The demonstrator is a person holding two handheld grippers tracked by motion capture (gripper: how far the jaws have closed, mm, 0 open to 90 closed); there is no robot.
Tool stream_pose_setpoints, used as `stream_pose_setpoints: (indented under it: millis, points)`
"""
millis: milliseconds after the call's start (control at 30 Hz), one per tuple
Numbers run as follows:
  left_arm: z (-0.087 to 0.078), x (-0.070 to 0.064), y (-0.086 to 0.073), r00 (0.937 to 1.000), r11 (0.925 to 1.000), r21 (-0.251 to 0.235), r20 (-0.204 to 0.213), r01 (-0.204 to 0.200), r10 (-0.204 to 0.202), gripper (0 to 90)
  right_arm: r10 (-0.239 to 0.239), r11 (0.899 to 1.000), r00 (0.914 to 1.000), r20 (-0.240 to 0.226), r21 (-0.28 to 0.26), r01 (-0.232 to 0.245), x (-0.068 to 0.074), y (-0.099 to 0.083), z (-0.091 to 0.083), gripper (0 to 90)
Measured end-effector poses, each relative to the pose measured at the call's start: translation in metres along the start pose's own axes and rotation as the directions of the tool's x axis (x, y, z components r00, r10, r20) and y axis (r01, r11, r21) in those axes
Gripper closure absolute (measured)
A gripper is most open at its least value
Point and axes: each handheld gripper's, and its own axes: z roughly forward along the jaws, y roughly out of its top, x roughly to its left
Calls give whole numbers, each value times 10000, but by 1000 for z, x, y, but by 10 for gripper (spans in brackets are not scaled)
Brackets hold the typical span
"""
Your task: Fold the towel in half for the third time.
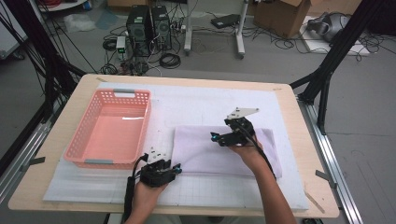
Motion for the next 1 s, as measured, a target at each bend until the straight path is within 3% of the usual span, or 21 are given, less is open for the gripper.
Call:
stream_pose_setpoints:
  millis: [133,267,500,767,1000]
  points:
    - [0,2,1,10000,10000,50,42,15,-15,677,18,9994,9989,-463,333,-2,1,8,21,186]
    - [1,5,1,9987,9997,94,470,216,-220,788,270,9968,9976,-630,775,-220,-2,9,42,191]
    - [1,7,1,9970,9992,155,682,360,-369,808,402,9958,9955,-861,857,-328,-3,16,66,294]
    - [1,12,1,9917,9966,199,998,794,-811,807,-177,9909,9885,-1503,1292,374,15,35,96,397]
    - [-2,12,0,9896,9959,247,1132,867,-890,806,-628,9804,9862,-1534,1756,898,29,45,121,398]
